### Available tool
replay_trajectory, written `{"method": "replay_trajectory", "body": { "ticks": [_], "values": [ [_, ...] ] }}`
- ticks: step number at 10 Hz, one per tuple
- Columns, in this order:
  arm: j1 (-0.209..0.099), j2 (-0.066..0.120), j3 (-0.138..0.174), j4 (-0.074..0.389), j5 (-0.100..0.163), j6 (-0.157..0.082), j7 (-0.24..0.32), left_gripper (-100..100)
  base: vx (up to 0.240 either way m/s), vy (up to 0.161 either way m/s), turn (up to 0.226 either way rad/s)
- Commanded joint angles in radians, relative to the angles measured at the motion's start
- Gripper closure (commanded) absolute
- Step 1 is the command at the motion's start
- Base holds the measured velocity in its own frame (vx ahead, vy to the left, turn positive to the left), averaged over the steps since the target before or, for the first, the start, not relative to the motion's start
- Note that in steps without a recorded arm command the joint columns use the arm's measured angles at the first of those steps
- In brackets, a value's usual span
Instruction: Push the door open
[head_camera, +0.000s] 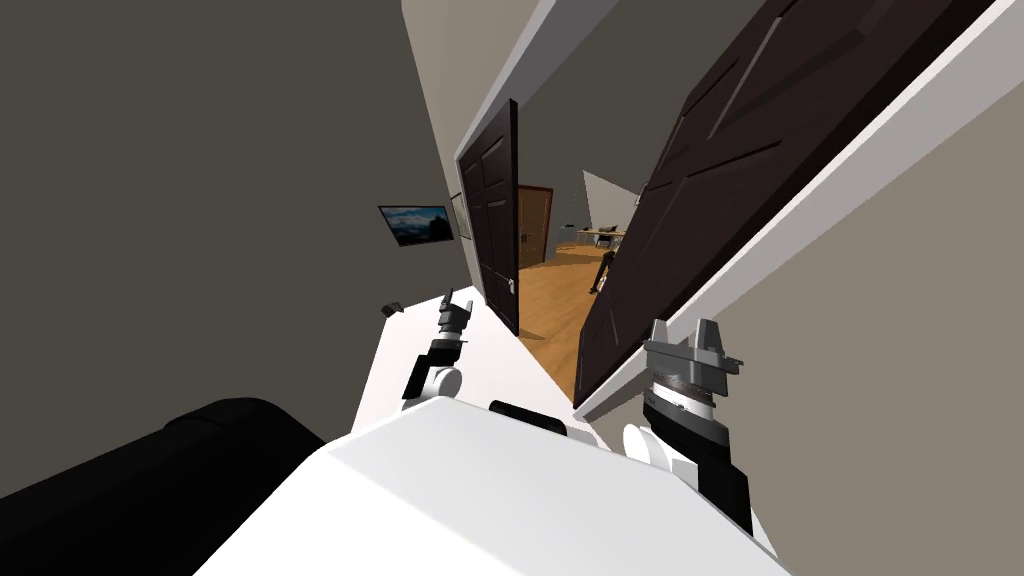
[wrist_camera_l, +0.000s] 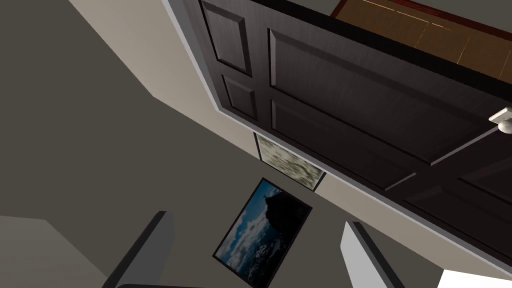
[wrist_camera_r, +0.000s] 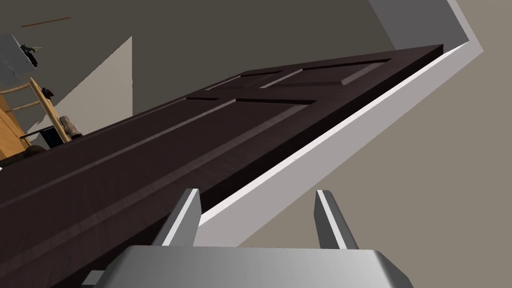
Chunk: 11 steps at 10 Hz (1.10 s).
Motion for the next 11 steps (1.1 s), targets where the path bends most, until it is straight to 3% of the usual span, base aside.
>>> {"method": "replay_trajectory", "body": {
  "ticks": [1,4,5,7,8,11],
  "values": [
    [0.005,0.005,-0.007,0.021,0.048,0.021,0.007,-100,0.085,0.043,-0.037],
    [0.006,0.012,-0.016,0.063,0.137,0.070,0.021,-100,0.094,0.049,-0.052],
    [0.006,0.012,-0.016,0.063,0.147,0.070,0.021,-100,0.058,0.047,-0.015],
    [0.007,0.017,-0.022,0.092,0.210,0.105,0.030,-100,0.063,0.035,-0.044],
    [0.007,0.017,-0.022,0.092,0.216,0.105,0.030,-100,0.056,0.034,-0.020],
    [0.009,0.024,-0.032,0.138,0.308,0.159,0.045,-100,0.071,0.049,-0.050]
  ]
}}
